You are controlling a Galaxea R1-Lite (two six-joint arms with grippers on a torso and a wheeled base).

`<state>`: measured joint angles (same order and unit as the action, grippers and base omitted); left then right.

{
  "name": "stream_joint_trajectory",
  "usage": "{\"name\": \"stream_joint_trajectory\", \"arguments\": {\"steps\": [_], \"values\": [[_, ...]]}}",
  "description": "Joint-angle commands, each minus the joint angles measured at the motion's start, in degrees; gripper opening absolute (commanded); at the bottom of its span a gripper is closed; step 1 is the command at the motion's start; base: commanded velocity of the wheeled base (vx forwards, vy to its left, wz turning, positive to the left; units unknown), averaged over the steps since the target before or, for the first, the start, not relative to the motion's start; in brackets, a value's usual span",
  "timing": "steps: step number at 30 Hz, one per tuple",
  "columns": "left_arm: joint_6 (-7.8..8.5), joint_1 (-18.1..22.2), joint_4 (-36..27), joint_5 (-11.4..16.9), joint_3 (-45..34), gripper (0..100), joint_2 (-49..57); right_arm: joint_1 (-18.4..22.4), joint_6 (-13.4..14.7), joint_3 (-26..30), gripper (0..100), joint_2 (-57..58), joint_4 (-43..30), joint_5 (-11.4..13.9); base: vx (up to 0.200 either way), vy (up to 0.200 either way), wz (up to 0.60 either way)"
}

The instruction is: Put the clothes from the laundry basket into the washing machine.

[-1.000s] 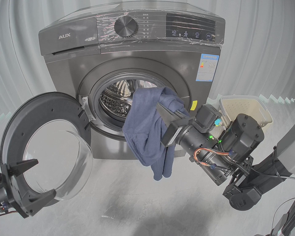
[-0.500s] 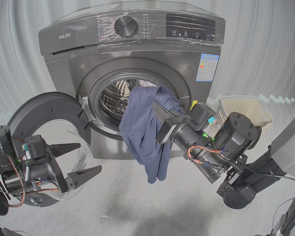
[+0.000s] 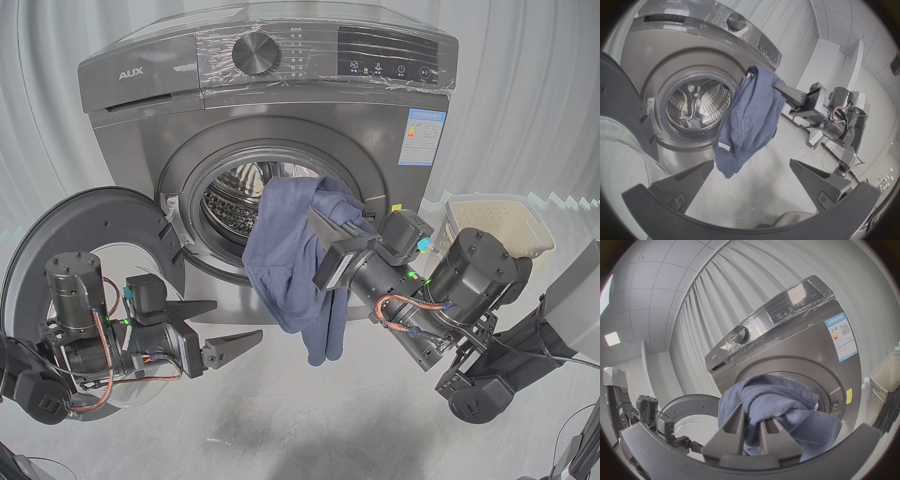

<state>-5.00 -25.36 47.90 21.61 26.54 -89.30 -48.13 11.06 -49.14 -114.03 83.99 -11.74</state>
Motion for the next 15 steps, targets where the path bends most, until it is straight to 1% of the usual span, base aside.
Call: {"name": "stream_joint_trajectory", "arguments": {"steps": [1, 7, 12, 14, 15], "values": [[-0.19, -1.3, 0.1, 0.0, 1.1, 100, -4.7, 0.1, 0.0, 0.0, 0, -0.1, 0.0, 0.0, 0.0, 0.0, 0.0], [-0.54, -2.9, 0.1, -0.1, 4.0, 100, -7.7, 0.0, 0.0, 0.0, 0, -0.1, 0.1, -0.2, 0.0, 0.0, 0.0], [-0.36, -3.1, 0.2, -0.1, 7.5, 100, -12.2, -0.2, 0.0, 0.2, 0, -0.1, 0.3, -0.2, 0.0, 0.0, 0.0], [-0.45, -3.0, 0.4, -0.1, 8.5, 100, -13.4, -0.3, 0.0, 0.4, 0, -0.1, 0.3, -0.2, 0.0, 0.0, 0.0], [-0.8, -3.0, 0.8, -0.1, 9.0, 100, -13.9, -0.3, 0.0, 0.4, 0, -0.1, 0.3, -0.2, 0.0, 0.0, 0.0]]}}
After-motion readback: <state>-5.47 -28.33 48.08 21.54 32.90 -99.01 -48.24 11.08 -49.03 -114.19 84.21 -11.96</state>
